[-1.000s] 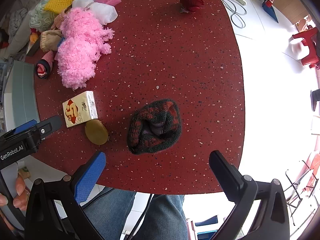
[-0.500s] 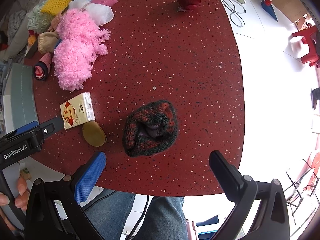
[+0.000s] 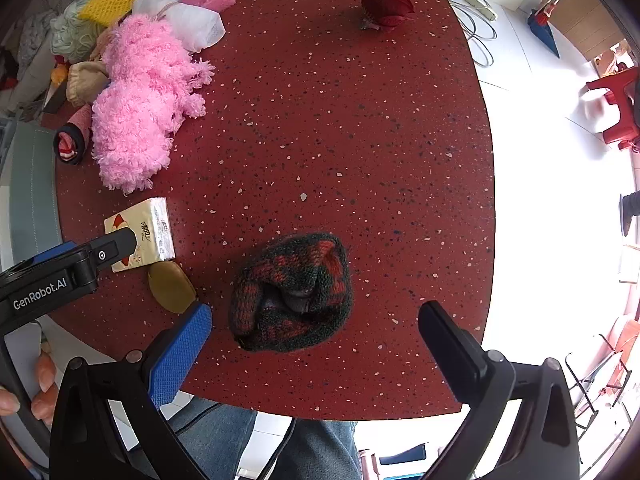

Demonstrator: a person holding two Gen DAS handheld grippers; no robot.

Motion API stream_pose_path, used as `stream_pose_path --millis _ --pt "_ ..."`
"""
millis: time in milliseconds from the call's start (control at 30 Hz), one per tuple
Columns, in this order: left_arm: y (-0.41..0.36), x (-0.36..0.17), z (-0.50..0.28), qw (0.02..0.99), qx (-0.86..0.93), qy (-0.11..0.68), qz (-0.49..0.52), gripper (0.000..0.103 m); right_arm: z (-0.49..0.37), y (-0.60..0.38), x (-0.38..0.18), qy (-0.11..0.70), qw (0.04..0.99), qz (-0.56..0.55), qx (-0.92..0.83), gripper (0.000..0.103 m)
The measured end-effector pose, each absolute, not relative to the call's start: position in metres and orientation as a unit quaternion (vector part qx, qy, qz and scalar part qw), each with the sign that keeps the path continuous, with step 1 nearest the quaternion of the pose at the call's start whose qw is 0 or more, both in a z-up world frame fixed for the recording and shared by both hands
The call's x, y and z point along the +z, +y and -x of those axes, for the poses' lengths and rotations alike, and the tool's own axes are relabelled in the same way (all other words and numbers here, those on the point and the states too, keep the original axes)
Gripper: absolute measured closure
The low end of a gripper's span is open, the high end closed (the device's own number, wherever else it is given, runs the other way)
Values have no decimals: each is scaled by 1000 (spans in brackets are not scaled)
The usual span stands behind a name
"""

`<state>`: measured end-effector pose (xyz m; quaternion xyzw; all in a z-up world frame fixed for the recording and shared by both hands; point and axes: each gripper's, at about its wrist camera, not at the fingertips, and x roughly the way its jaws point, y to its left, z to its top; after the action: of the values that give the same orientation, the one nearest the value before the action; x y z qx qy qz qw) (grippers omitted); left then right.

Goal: Organize soft objects
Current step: 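Grasp the cream tissue pack with the left tool while the right tool grasps the dark knit hat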

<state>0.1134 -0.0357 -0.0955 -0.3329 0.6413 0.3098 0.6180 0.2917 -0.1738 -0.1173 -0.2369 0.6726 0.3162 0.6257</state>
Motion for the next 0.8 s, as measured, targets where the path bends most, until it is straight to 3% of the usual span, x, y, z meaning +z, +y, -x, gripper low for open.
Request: stream_pose_path --millis 800 --pt "-59 -162 -123 605 339 641 329 0 -274 -131 -194 665 616 273 322 0"
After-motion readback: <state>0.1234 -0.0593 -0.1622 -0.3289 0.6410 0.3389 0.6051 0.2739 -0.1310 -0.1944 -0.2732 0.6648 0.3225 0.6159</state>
